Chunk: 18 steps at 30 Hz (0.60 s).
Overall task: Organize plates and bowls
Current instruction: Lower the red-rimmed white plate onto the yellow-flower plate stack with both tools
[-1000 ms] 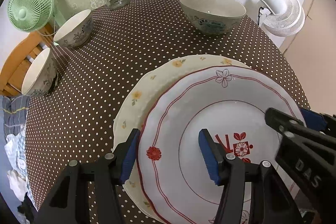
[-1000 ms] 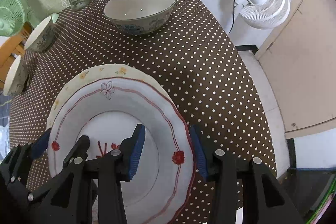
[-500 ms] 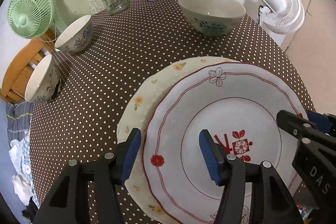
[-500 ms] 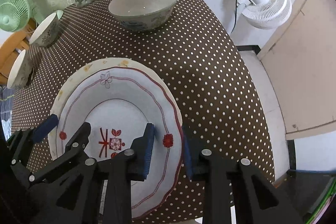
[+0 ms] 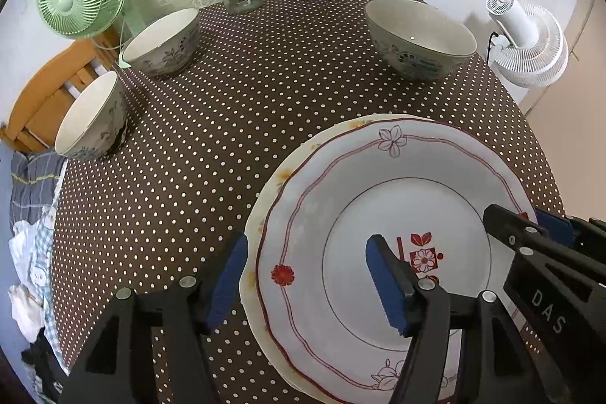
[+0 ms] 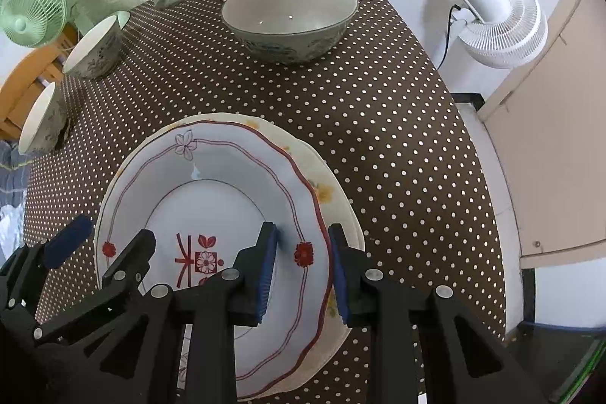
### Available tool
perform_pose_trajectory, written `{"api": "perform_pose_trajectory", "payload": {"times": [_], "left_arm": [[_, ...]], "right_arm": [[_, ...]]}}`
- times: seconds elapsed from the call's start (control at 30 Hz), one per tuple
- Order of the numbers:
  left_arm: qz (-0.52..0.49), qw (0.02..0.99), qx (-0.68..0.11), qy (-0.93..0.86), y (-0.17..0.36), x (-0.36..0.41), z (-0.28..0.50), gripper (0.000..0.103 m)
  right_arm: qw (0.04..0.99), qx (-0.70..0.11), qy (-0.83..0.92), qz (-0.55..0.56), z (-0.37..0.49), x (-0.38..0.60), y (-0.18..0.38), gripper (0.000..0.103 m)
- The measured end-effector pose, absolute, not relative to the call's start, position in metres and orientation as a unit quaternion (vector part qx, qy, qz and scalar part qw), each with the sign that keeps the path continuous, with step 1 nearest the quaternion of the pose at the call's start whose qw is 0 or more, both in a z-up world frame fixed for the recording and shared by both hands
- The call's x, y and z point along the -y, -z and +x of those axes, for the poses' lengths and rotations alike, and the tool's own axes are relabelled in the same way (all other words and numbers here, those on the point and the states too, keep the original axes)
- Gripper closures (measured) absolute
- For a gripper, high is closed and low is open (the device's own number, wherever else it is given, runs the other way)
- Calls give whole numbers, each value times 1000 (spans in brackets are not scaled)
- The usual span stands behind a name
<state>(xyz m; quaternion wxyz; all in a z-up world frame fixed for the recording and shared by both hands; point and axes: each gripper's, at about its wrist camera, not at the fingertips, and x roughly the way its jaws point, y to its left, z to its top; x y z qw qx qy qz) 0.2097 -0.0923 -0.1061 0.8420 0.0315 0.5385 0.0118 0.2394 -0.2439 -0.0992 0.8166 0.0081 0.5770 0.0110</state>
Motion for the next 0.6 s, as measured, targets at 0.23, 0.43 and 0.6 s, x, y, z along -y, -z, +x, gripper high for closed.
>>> {"api": "perform_pose_trajectory", "payload": {"times": [0.23,0.43,0.6], "left_arm": [[21,840,-543,-8,106,97,207,34],[10,840,-542,-16,105,97,203,32],[1,842,-538,-22,100,90,196,19]], "right_arm": [[824,-567,-15,-9,235,241,101,70],[823,-567,-20,-18,233,243,101,62],[819,-574,-21,-3,231,251,99,52]]}}
